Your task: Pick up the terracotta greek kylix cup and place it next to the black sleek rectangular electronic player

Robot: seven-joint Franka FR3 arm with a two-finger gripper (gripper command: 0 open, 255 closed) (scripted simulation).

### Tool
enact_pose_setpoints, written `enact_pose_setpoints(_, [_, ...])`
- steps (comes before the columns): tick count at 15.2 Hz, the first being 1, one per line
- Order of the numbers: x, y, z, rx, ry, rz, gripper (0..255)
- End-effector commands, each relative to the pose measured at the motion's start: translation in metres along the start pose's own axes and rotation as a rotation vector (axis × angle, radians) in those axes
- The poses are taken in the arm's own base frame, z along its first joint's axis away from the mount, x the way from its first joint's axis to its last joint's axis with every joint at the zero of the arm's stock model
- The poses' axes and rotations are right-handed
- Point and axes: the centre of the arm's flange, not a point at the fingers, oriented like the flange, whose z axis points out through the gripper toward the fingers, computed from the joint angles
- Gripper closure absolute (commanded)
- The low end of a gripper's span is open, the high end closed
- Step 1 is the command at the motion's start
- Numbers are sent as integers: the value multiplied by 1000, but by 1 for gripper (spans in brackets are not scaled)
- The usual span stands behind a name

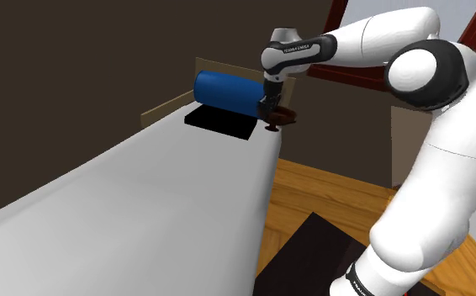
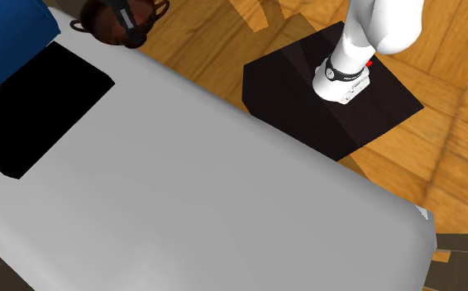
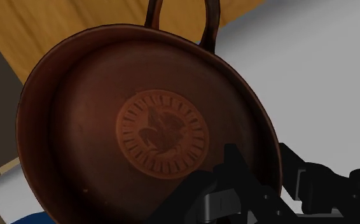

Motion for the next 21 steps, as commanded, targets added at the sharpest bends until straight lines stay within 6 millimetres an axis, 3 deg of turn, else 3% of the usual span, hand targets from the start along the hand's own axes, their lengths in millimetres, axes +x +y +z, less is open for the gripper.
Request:
enact_pose_setpoints(1, [7,26,4,-1,1,-1,255])
enact_pose_setpoints(13, [48,176,32,-1,2,-1,255])
enact_pose_setpoints(14, [53,196,36,-1,1,-1,255])
enact_pose_setpoints(21, [52,192,72,-1,1,-1,255])
